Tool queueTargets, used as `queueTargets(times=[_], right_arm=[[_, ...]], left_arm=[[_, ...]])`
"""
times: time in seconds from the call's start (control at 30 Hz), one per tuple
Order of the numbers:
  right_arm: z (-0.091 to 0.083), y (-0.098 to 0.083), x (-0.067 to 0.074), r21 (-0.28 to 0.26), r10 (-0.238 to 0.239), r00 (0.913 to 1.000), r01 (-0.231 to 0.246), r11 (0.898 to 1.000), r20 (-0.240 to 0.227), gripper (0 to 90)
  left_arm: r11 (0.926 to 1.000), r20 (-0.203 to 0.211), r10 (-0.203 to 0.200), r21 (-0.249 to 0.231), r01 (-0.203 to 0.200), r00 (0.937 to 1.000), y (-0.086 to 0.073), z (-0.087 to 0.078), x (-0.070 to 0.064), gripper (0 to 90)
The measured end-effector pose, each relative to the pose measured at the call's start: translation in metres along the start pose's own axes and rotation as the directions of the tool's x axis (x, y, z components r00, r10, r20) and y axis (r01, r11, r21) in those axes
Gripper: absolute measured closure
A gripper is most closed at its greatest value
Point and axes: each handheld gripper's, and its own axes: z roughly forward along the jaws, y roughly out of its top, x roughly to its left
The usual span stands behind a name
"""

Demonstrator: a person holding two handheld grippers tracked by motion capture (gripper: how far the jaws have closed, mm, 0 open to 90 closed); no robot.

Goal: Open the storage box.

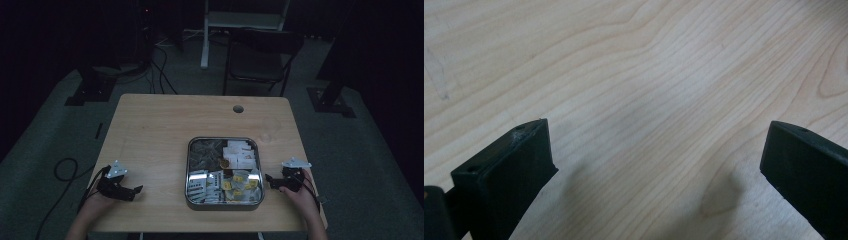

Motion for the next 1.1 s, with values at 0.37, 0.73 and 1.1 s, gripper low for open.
queueTargets(times=[0.37, 0.73, 1.1], right_arm=[[0.0, 0.0, 0.0, 0.0, -0.001, 1.0, 0.001, 1.0, 0.0, 11.0], [0.0, 0.0, 0.0, -0.001, 0.0, 1.0, 0.0, 1.0, 0.0, 11.0], [0.0, 0.0, 0.0, -0.001, 0.0, 1.0, 0.0, 1.0, 0.0, 11.0]], left_arm=[[0.9983, 0.012, 0.037, -0.045, -0.037, 0.9992, 0.02, -0.006, -0.007, 1.1], [0.9908, 0.057, 0.097, -0.1, -0.091, 0.9936, 0.044, -0.01, -0.02, 1.1], [0.9796, 0.099, 0.167, -0.13, -0.153, 0.981, 0.065, -0.008, -0.036, 1.1]])
